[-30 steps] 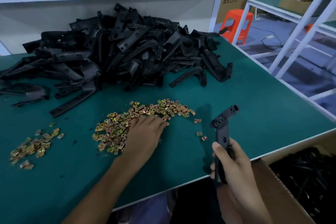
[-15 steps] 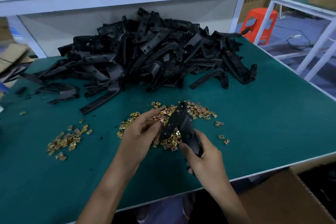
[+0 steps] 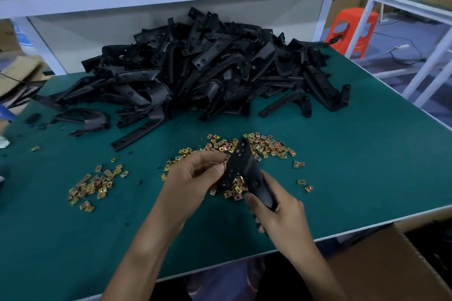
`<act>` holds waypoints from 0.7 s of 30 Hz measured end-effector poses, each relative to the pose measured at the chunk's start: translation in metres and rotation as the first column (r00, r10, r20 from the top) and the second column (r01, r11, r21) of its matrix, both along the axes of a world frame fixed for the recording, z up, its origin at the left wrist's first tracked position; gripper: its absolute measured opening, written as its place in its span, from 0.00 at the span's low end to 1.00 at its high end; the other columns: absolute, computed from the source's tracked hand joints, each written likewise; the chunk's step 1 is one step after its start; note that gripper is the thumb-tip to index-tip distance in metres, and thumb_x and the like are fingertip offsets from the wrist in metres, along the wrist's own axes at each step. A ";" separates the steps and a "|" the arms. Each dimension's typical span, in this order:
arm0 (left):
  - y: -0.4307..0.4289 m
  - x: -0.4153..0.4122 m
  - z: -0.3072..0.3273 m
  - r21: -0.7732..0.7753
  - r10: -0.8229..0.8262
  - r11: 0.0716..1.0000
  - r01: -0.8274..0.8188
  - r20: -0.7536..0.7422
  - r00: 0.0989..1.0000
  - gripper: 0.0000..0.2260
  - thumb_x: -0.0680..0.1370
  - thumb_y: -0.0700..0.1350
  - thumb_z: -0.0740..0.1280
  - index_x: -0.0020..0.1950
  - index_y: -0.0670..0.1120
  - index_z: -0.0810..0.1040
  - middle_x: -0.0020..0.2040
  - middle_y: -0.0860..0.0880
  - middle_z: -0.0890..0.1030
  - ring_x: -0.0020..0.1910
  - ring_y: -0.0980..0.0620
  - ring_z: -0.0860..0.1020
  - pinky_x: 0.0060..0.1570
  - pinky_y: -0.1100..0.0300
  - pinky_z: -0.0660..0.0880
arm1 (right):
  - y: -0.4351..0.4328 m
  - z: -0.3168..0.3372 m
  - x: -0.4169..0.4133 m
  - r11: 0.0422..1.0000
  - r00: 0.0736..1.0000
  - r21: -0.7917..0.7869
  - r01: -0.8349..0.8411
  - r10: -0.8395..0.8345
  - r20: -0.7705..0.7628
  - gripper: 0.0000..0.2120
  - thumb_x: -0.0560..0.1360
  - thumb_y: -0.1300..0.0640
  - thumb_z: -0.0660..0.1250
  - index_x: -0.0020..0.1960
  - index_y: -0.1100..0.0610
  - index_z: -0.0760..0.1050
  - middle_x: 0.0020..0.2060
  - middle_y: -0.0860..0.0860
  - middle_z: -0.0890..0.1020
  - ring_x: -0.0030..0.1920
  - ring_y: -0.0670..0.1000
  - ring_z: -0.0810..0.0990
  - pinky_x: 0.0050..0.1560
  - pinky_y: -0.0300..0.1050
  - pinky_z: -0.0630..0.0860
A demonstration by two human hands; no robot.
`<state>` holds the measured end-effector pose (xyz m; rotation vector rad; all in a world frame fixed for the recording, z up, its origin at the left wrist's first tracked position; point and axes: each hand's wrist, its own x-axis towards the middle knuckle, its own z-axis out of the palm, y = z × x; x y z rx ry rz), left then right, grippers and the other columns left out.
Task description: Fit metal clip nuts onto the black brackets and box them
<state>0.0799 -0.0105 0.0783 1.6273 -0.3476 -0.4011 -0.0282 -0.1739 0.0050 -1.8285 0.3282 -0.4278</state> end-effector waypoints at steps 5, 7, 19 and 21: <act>0.016 0.013 0.016 0.138 -0.141 0.981 0.139 0.010 0.990 0.13 0.78 0.37 0.72 0.59 0.51 0.80 0.42 0.43 0.85 0.39 0.55 0.81 0.43 0.67 0.77 | -0.001 0.002 0.002 0.998 0.998 -0.028 -0.061 0.061 -0.007 0.21 0.72 0.39 0.68 0.65 0.26 0.73 0.33 0.42 0.83 0.27 0.43 0.78 0.31 0.39 0.78; 0.018 0.018 0.020 0.172 -0.179 0.969 0.177 -0.005 0.984 0.15 0.77 0.38 0.72 0.61 0.52 0.79 0.43 0.40 0.84 0.40 0.54 0.80 0.45 0.63 0.76 | -0.002 0.003 0.004 0.995 0.997 -0.059 -0.080 0.078 -0.026 0.23 0.72 0.38 0.67 0.66 0.25 0.71 0.35 0.36 0.83 0.32 0.39 0.80 0.36 0.36 0.77; -0.015 0.023 0.002 0.089 -0.146 0.985 0.147 -0.021 0.989 0.09 0.82 0.53 0.65 0.53 0.52 0.84 0.47 0.47 0.87 0.43 0.52 0.83 0.44 0.62 0.80 | 0.001 -0.001 0.005 0.962 0.998 0.269 0.053 -0.059 0.015 0.18 0.73 0.47 0.73 0.62 0.38 0.79 0.31 0.51 0.79 0.28 0.49 0.75 0.27 0.42 0.75; -0.030 0.020 -0.019 0.285 -0.084 0.958 0.036 0.156 0.984 0.12 0.84 0.53 0.61 0.52 0.51 0.83 0.46 0.52 0.86 0.42 0.57 0.81 0.42 0.64 0.78 | -0.001 0.000 0.002 0.903 0.986 0.409 0.127 -0.160 0.047 0.18 0.70 0.45 0.74 0.60 0.41 0.80 0.30 0.53 0.78 0.28 0.51 0.75 0.27 0.43 0.74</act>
